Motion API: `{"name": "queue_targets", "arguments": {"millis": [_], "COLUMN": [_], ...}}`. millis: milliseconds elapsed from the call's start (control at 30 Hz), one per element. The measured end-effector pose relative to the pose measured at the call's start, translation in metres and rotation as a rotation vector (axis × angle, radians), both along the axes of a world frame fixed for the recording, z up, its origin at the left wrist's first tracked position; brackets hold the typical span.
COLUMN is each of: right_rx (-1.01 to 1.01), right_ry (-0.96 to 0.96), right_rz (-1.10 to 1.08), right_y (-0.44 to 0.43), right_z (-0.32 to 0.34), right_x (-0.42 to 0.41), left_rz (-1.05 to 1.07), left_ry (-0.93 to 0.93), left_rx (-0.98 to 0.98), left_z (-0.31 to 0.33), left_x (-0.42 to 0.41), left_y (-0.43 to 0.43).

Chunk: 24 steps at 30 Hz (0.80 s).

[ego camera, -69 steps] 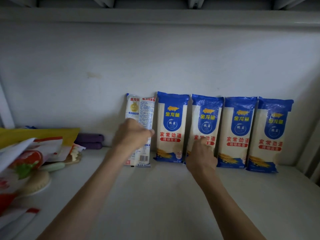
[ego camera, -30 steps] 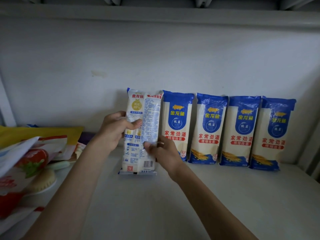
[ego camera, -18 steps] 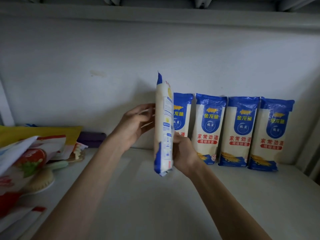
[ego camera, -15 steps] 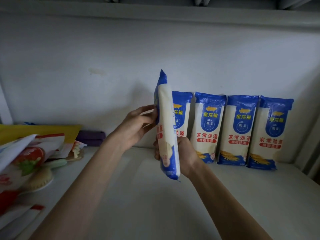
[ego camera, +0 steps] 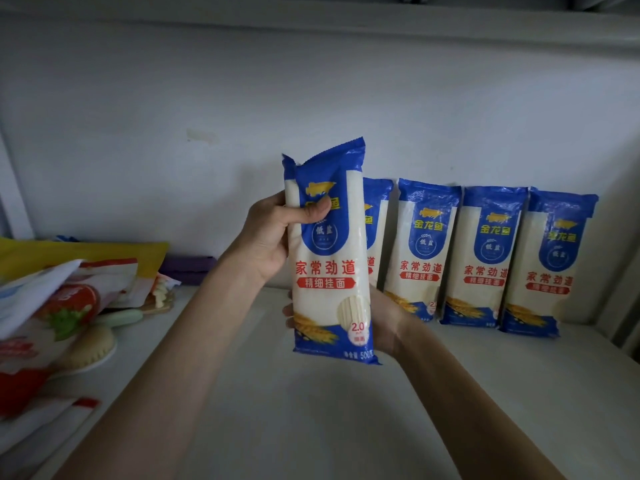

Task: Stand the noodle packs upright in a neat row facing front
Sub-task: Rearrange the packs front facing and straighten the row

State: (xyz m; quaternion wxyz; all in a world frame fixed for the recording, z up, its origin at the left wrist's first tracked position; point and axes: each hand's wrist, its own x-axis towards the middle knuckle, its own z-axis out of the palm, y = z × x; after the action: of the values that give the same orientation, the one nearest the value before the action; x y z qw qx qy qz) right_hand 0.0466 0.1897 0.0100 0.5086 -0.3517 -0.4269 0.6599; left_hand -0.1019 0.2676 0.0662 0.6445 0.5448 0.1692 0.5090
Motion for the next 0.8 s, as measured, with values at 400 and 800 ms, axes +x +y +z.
{"name": "queue_targets", "arguments": {"millis": [400,800], "right_rx": [0.050,0.352], "right_ry": [-0.935,-0.978], "right_rz": [-0.001,-0.275], "right_y": [0.024,0.028], "right_z": [-0.002,-0.029], "right_x": [0.046,0.013], "left_rz": [0.353,0.062], "left_ry": [0.102,0.793], "left_rx": [-0.077,0.134], "left_z": [-0.018,-0.043], "left_x": [0.001,-0.032], "left_y": [0.014,0.029]}}
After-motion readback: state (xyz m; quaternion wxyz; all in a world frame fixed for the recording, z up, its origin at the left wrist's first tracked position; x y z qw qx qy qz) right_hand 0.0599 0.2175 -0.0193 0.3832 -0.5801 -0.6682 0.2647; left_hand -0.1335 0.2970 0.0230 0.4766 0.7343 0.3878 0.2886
